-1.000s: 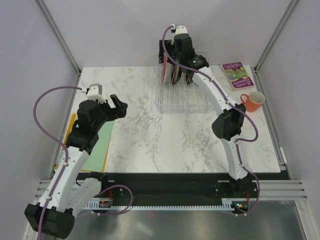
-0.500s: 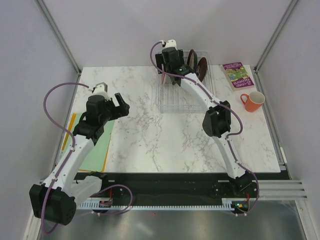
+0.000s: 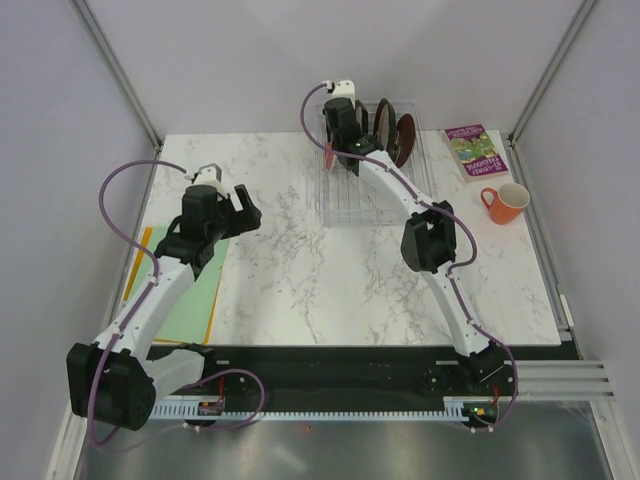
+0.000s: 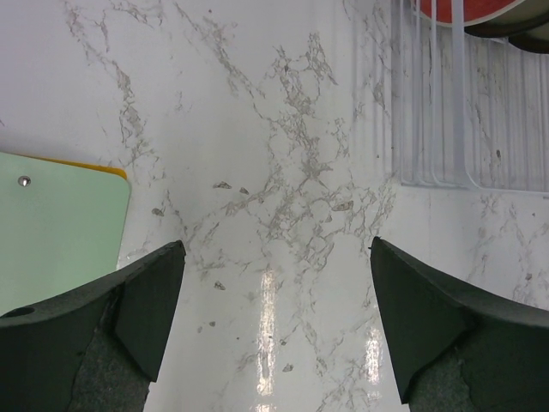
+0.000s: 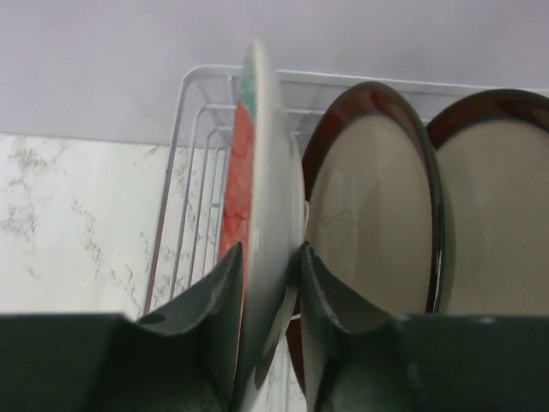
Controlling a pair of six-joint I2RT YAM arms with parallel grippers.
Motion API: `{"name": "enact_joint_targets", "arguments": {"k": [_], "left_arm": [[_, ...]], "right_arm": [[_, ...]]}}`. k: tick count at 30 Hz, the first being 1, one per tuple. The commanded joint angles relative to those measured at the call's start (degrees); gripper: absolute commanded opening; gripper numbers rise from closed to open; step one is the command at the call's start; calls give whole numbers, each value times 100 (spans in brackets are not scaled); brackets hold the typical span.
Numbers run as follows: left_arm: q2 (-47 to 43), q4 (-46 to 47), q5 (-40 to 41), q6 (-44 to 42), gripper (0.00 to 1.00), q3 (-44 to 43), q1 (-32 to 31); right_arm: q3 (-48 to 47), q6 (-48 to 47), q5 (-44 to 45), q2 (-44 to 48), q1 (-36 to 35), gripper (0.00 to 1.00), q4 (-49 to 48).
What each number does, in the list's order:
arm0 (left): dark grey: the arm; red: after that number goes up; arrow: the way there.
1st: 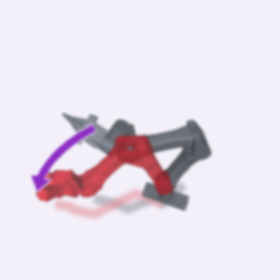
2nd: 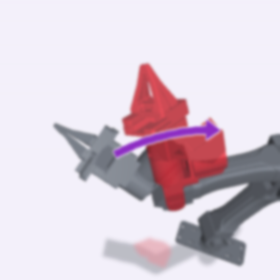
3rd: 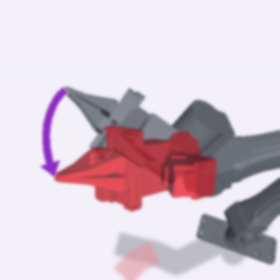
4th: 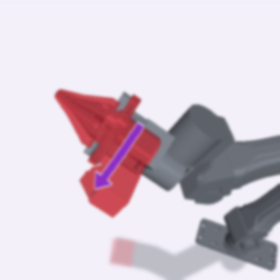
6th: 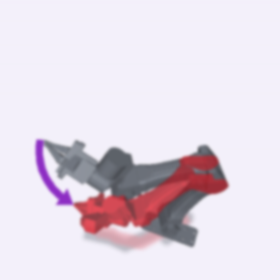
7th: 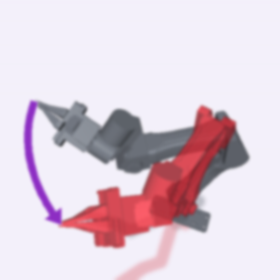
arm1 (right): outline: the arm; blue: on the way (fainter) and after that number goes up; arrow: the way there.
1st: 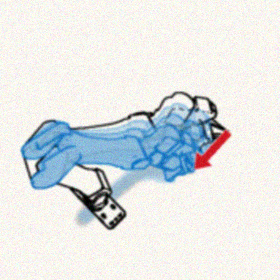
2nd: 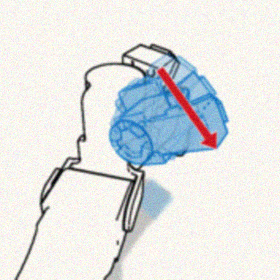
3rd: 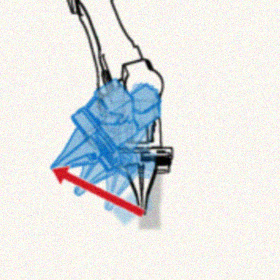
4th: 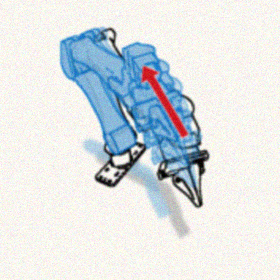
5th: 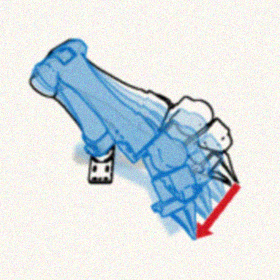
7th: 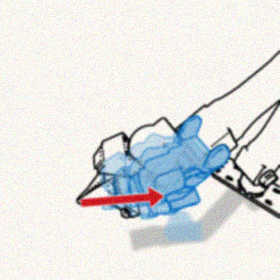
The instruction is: Unload the plates from the dish rack
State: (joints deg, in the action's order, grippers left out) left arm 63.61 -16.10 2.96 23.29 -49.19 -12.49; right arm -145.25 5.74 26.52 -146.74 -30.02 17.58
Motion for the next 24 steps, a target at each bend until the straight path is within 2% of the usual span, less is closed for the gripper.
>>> {"name": "enact_joint_targets", "arguments": {"k": [1, 6, 12, 16, 19, 24], "left_arm": [[72, 283, 21, -26, 94, -232, 19], [98, 326, -85, 35, 89, -188, 19], [81, 335, -138, 106, 87, -152, 19], [28, 327, -261, 158, 82, -152, 19], [-7, 335, -270, 194, 81, -135, 19], [-25, 335, -226, 185, 85, -108, 19]], "right_arm": [[-214, -160, -235, -4, 40, 23, -457], [-162, -529, 79, 119, -82, 17, -782], [49, -1566, 730, 347, -521, 15, -1090], [120, -2304, 1643, 383, -794, 13, -1573], [120, -2805, 2066, 383, -918, 13, -2056], [23, -3017, 2384, 497, -944, 11, -2259]]}}
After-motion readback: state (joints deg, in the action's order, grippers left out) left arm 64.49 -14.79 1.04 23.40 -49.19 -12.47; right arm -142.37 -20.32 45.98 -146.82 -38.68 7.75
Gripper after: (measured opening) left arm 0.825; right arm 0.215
